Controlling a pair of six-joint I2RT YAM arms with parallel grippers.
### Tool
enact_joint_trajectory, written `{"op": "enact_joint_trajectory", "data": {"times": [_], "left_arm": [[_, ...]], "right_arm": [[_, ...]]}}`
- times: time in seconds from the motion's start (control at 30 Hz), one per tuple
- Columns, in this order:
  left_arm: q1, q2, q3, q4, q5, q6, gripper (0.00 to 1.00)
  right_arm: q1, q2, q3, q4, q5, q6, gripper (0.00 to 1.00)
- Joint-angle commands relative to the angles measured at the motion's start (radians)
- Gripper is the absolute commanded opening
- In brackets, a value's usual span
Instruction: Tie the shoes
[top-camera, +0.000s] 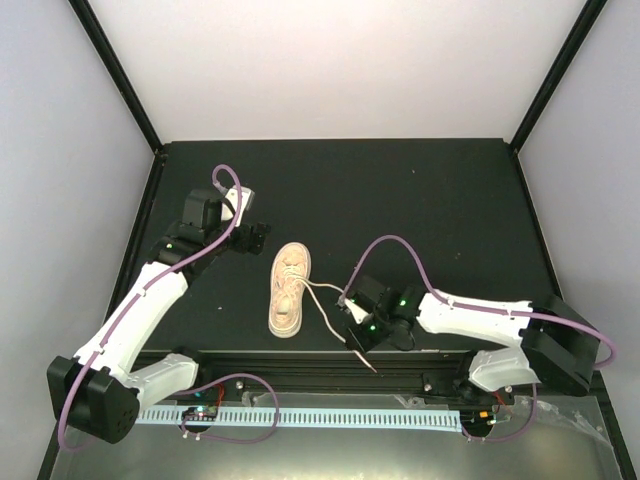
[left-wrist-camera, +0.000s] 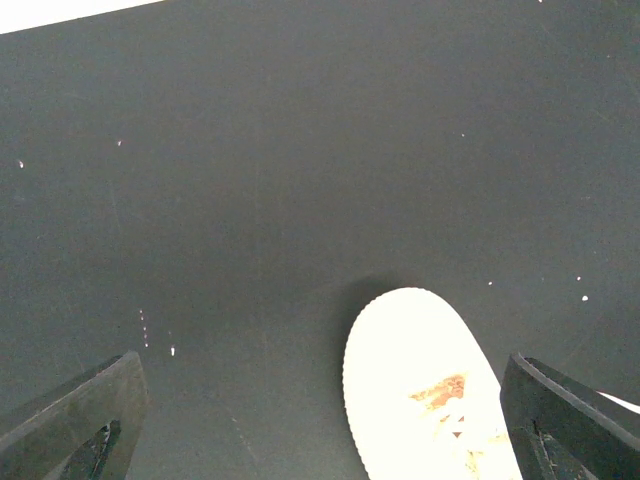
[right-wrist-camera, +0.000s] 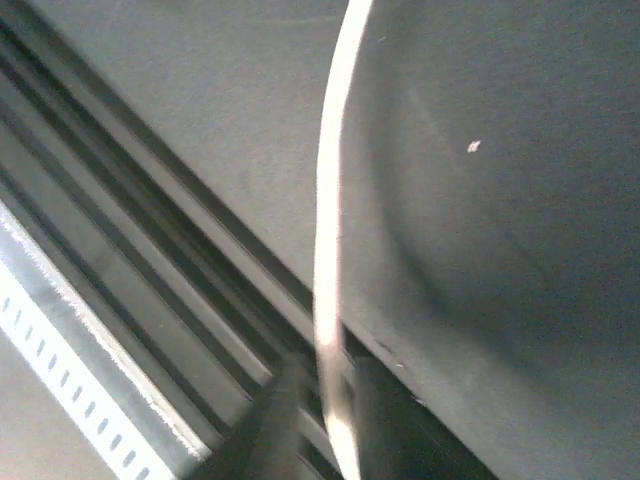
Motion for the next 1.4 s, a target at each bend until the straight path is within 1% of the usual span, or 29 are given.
{"op": "enact_joint_trajectory", "data": {"times": [0.0,0.03,0.07,0.1,0.2,0.27,0.4,0.47,0.5,0.67,0.8,1.0,1.17,1.2,1.27,1.3,1.37], "left_arm": [[0.009,0.008,0.002,0.021,0.01,0.012,0.99],[0.009,0.008,0.003,0.021,0.012,0.011,0.99],[0.009,0.01,0.004,0.021,0.013,0.01,0.99],[0.009,0.009,0.005,0.021,0.014,0.009,0.99],[0.009,0.008,0.002,0.021,0.018,0.007,0.99],[0.009,0.008,0.0,0.022,0.022,0.007,0.99],[0.009,0.013,0.0,0.022,0.026,0.005,0.99],[0.008,0.013,0.002,0.022,0.032,0.005,0.99],[0.007,0.011,0.002,0.023,0.037,0.004,0.99],[0.007,0.01,0.002,0.024,0.048,0.004,0.99],[0.007,0.01,-0.003,0.025,0.046,0.004,0.99],[0.007,0.025,0.0,0.022,0.052,0.001,0.99],[0.006,0.032,0.007,0.0,0.051,-0.014,0.99],[0.003,0.033,0.017,-0.02,0.051,-0.038,0.99],[-0.007,0.042,0.034,-0.077,0.068,-0.115,0.98],[-0.012,0.044,0.023,-0.085,0.085,-0.164,0.98],[-0.028,0.031,-0.042,-0.062,0.137,-0.254,0.97]], "right_arm": [[0.003,-0.061,0.035,-0.082,0.136,0.068,0.45],[-0.001,-0.07,0.049,-0.107,0.186,0.074,0.6],[-0.01,-0.075,0.058,-0.122,0.226,0.08,0.69],[-0.023,-0.08,0.061,-0.123,0.241,0.084,0.72],[-0.076,-0.068,0.046,-0.091,0.28,0.102,0.72],[-0.098,-0.047,0.043,-0.06,0.319,0.103,0.68],[-0.104,0.037,0.085,-0.034,0.386,0.07,0.56],[-0.105,0.075,0.102,-0.025,0.426,0.051,0.47],[-0.108,0.094,0.107,-0.015,0.437,0.037,0.45],[-0.148,0.182,0.133,0.019,0.476,-0.023,0.43],[-0.169,0.237,0.157,0.045,0.449,-0.062,0.38],[-0.17,0.272,0.159,0.082,0.388,-0.089,0.38],[-0.17,0.287,0.143,0.101,0.385,-0.083,0.37],[-0.169,0.29,0.138,0.107,0.391,-0.082,0.35],[-0.172,0.301,0.138,0.104,0.402,-0.079,0.28],[-0.171,0.305,0.141,0.1,0.407,-0.078,0.21],[-0.172,0.299,0.146,0.091,0.418,-0.074,0.11]]}}
